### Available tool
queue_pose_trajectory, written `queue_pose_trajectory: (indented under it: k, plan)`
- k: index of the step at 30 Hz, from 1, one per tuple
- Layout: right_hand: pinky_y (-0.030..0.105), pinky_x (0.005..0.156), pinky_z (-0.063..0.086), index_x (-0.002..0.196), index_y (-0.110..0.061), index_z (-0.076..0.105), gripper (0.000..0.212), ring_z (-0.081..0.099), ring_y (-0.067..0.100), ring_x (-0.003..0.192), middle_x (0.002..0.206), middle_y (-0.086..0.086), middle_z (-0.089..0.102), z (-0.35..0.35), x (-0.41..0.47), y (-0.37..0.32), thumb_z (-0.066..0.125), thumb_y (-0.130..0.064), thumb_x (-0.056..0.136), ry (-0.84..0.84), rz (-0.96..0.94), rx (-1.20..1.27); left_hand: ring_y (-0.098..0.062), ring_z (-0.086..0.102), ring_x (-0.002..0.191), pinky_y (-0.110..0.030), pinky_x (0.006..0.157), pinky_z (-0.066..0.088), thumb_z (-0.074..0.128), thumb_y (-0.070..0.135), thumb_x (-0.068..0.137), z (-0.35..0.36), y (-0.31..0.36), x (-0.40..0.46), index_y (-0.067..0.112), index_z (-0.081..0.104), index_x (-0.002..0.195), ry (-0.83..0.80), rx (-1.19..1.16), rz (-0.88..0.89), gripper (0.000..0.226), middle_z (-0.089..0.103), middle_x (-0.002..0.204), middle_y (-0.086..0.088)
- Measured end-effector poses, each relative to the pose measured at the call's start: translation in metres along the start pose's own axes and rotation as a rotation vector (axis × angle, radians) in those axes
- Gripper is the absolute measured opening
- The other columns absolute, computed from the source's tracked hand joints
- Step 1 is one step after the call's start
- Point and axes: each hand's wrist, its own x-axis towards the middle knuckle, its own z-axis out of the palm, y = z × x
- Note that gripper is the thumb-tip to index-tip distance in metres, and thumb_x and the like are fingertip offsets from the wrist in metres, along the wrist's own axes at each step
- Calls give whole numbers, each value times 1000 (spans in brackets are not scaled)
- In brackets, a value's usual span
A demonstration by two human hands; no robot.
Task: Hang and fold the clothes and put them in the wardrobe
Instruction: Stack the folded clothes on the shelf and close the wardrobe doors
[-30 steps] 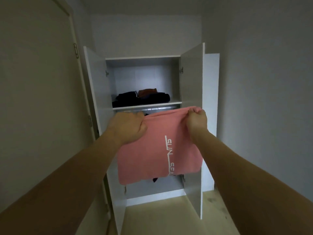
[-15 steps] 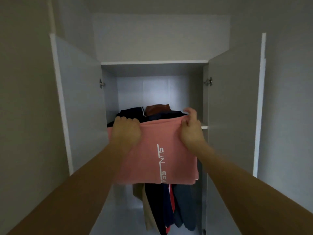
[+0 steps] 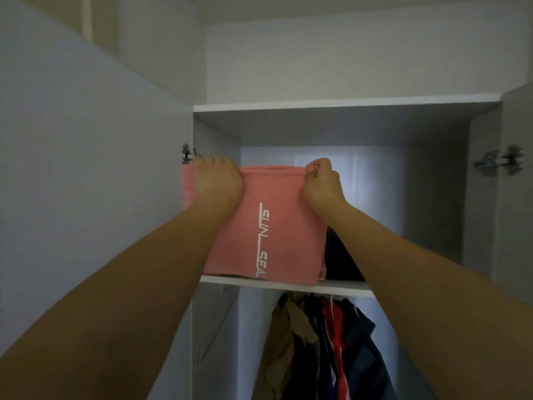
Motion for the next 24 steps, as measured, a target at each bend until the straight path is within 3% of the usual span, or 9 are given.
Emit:
queue_pose_trajectory:
  k: [4,6,9,12,14,16,20,24]
  plan:
    - [29,68,40,110,-17,43,19,52,20,84,121,14,48,61,70,40,30,-11,97,-6,21,-37,-26,56,111,-41,104,26,35,20,94,71,15,66,15,66,111,-40,120,39,35,67,115,-9]
    - [31,73,42,114,-16,44,22,52,23,88,124,16,47,96,96,72,32,-12,95,-77,109,-109,-22,57,110,-40,103,24,34,22,96,117,26,86,18,67,108,-167,179,72,36,68,112,-4]
    - [38,93,44,126,-10,43,33,52,34,110,133,21,44,149,128,124,39,-17,94,-158,282,-229,-23,55,119,-39,107,22,34,25,98,186,45,103,18,63,120,-302,230,143,37,65,124,-3]
    - [35,91,42,127,-7,40,36,51,38,115,135,26,42,190,150,178,43,-20,94,-210,347,-356,-25,52,124,-41,107,26,38,23,99,245,65,104,17,58,129,-372,264,231,38,60,132,-3]
    - [35,87,41,135,-6,36,44,50,38,116,140,26,37,213,159,211,45,-22,94,-279,367,-421,-28,49,126,-40,106,30,34,21,100,282,73,98,14,58,131,-381,207,241,40,57,136,-8]
    - [36,99,40,142,-3,32,51,48,37,122,144,23,37,234,167,241,46,-23,97,-397,378,-535,-29,50,124,-38,105,32,34,20,99,314,77,94,14,59,128,-420,113,242,39,57,134,-11]
    - [36,114,28,148,-1,28,47,37,30,136,150,17,32,255,172,275,35,-15,104,-765,376,-774,-28,44,129,-39,108,30,39,33,97,380,86,88,18,56,132,-744,-130,133,42,50,141,-10]
    - [38,112,33,146,-1,34,46,40,31,132,147,17,36,254,170,283,37,-11,101,-788,320,-809,-32,30,140,-44,114,24,41,51,94,412,89,87,18,43,145,-973,-238,-61,61,35,154,-11]
